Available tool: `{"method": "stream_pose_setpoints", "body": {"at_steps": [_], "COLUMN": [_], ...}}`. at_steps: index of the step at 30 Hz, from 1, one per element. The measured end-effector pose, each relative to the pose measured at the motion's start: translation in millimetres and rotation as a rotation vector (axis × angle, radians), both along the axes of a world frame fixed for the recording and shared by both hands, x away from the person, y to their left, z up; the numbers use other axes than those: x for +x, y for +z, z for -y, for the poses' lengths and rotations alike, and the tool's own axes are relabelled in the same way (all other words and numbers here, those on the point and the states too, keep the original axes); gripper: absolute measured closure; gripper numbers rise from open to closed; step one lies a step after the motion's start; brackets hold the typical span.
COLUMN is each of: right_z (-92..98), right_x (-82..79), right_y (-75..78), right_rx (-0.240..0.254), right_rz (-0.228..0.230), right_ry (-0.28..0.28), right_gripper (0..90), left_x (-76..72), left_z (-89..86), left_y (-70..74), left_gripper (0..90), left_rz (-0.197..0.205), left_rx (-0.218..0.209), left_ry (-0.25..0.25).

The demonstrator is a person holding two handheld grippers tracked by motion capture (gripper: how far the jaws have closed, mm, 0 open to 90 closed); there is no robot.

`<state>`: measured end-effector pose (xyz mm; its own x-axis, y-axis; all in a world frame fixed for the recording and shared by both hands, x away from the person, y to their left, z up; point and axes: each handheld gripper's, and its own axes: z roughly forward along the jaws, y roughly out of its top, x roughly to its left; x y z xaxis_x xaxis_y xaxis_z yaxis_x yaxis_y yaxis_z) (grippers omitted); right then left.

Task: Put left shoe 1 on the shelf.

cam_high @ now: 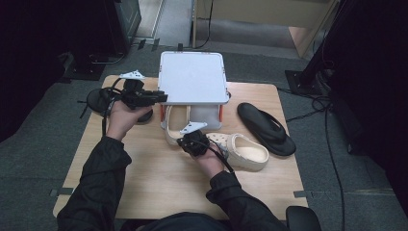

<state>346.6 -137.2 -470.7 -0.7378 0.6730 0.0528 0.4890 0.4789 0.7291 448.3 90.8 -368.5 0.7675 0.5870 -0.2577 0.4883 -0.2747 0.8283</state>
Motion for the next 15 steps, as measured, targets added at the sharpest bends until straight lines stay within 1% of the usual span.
{"method": "stream_pose_setpoints", "body": {"at_steps": [2, 3, 5, 6, 7, 9, 10, 11, 14, 15], "right_z": [-1.3, -3.7, -3.9, -4.3, -4.8, -5.1, -7.4, -7.4, -8.5, -8.6], "right_x": [1.2, 4.1, 6.6, 8.8, 11.8, 15.9, 19.2, 19.2, 26.6, 30.1], "right_y": [0.6, 1.1, 0.9, 0.9, 1.0, 2.5, 3.7, 3.7, 4.6, 5.5], "right_rx": [-0.003, -0.025, -0.028, -0.022, -0.027, -0.002, -0.018, -0.018, 0.008, 0.017], "right_rz": [0.002, 0.017, 0.017, 0.004, -0.001, -0.012, 0.004, 0.004, -0.002, -0.014], "right_ry": [-0.001, -0.01, -0.012, -0.021, -0.027, -0.024, -0.036, -0.036, -0.043, -0.037], "right_gripper": [88.0, 87.9, 87.9, 87.9, 89.3, 88.6, 88.5, 88.5, 88.8, 89.6], "left_x": [0.3, 0.5, 0.5, 0.6, 0.7, 0.9, 0.8, 0.8, 0.8, 0.8], "left_z": [-0.4, -0.6, -0.7, -0.8, -0.9, -1.0, -1.0, -1.0, -1.0, -1.0], "left_y": [0.1, 0.0, 0.1, 0.1, 0.0, -0.2, -0.1, -0.1, -0.1, -0.1], "left_gripper": [69.8, 69.8, 69.8, 69.8, 69.8, 70.1, 70.1, 70.1, 70.1, 70.1], "left_rz": [-0.01, -0.012, -0.013, -0.014, -0.014, -0.014, -0.015, -0.015, -0.013, -0.013], "left_rx": [-0.006, -0.007, -0.007, -0.008, -0.009, -0.01, -0.01, -0.01, -0.009, -0.009], "left_ry": [0.0, -0.002, -0.004, -0.004, -0.004, -0.005, -0.005, -0.005, -0.005, -0.005]}}
